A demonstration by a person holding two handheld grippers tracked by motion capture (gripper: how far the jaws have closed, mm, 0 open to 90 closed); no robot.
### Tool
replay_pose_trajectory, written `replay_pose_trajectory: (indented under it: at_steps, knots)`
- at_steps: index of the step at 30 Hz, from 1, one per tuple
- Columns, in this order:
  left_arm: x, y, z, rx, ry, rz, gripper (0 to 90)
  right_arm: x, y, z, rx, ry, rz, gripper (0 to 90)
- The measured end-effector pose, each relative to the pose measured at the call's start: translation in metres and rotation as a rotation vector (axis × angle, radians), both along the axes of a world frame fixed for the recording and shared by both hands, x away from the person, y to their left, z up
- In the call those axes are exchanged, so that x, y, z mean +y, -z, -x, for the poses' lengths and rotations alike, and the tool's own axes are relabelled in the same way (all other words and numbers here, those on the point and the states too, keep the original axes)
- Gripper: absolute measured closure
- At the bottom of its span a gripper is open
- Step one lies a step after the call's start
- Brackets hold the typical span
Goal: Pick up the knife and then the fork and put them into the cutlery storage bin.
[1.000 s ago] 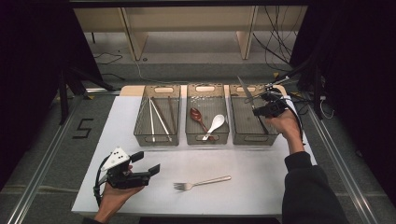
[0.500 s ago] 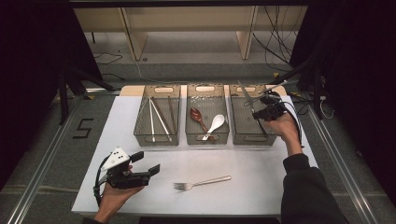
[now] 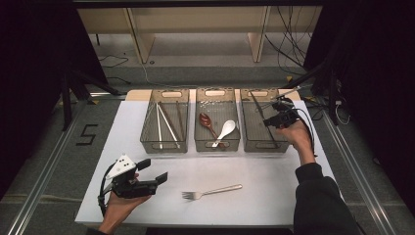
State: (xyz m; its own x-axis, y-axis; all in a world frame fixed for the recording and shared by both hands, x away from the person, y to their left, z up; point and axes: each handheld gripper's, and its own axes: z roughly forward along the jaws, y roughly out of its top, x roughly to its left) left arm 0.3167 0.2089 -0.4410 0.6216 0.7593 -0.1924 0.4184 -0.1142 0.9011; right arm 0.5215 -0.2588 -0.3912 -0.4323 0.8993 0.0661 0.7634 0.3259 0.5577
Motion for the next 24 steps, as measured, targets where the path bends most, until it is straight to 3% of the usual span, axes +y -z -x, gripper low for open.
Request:
replay_pose_trajectory:
  at_steps: [2,7,24]
  knots:
    - [0.0,0.0,0.0,0.0,0.0,0.0,15.9,0.0,-0.004,0.001,-0.008,-0.007,-0.014,61.1]
    - [-0.001,0.0,0.0,-0.002,0.0,0.0,15.9,0.002,-0.012,0.004,-0.029,-0.023,-0.022,53.7]
    - [0.0,0.0,0.0,-0.007,-0.002,0.003,15.9,0.026,-0.03,0.032,-0.083,-0.18,-0.034,32.3]
